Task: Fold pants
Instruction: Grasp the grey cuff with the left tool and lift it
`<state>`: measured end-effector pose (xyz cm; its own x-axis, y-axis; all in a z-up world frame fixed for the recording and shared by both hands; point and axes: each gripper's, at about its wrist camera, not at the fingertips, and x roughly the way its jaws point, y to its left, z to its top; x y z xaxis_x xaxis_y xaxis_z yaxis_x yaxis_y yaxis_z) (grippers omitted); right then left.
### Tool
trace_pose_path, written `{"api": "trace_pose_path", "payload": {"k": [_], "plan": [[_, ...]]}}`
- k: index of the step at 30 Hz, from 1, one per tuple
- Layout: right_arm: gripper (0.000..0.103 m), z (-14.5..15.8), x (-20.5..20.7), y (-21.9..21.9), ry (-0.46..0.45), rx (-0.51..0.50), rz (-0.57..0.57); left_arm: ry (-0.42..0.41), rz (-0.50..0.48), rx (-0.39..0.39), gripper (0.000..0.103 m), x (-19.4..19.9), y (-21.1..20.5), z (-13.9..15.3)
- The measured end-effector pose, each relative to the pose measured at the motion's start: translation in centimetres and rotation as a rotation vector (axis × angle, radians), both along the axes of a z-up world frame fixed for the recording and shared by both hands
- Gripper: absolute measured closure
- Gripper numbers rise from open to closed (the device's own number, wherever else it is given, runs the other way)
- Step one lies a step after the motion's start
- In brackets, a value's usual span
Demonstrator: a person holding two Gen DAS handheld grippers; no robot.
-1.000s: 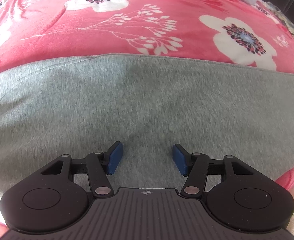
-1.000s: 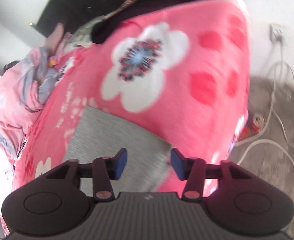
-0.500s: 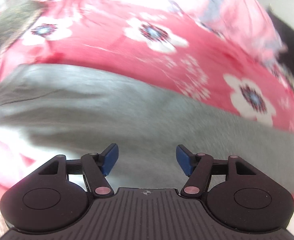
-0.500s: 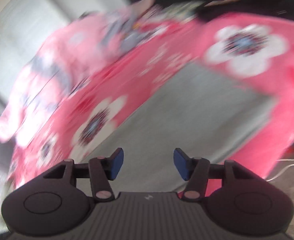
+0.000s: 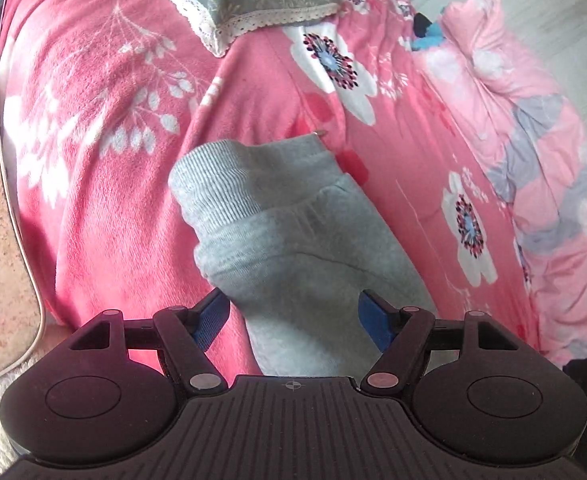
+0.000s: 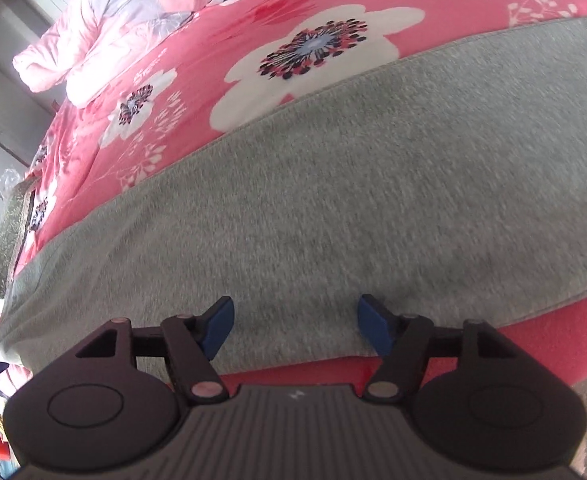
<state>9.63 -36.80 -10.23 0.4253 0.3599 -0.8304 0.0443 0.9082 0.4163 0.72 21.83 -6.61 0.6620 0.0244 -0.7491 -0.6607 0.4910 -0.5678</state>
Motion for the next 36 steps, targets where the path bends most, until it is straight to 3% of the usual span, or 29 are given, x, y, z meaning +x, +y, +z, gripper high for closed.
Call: {"api": "trace_pose_path", "payload": {"k": [5,11,18,22,29,32,36], "plan": [[0.0,-0.3,0.3,-0.3,0.012,-0.005,0.001,0.014,0.057,-0.056,0.0,0.9,1.5,-1.5],[0.0,-0.4,0.7,0.4,0.012,-0.044,0.018,0.085,0.089,-0.01,0.0,1.6,0.8,-2.0],[0.0,-0.5,0.8,1.0,-0.002,-0.073,0.041,-0.016,0.133,-0.056,0.0,-2.0,1.6,-0.1],[0.0,-0.4,0.6,1.0,-0.009,-0.075,0.046,-0.005,0.154,-0.086,0.0,-1.0,3.0,-0.9],[0.0,-0.4,0.6,0.8,-0.013,-0.064,0.038,0.106,0.146,0.032,0.0,1.8,2.8,-1.9],[0.0,-0.3,0.5,1.0,-0.014,-0.071,0.041,0.151,0.098,0.177,0.0,2.5,1.2,-0.8],[0.0,-0.4,0.5,0.9,-0.025,-0.063,0.042,0.177,0.016,0.462,0.0,3.3,-3.0,2.0]]}}
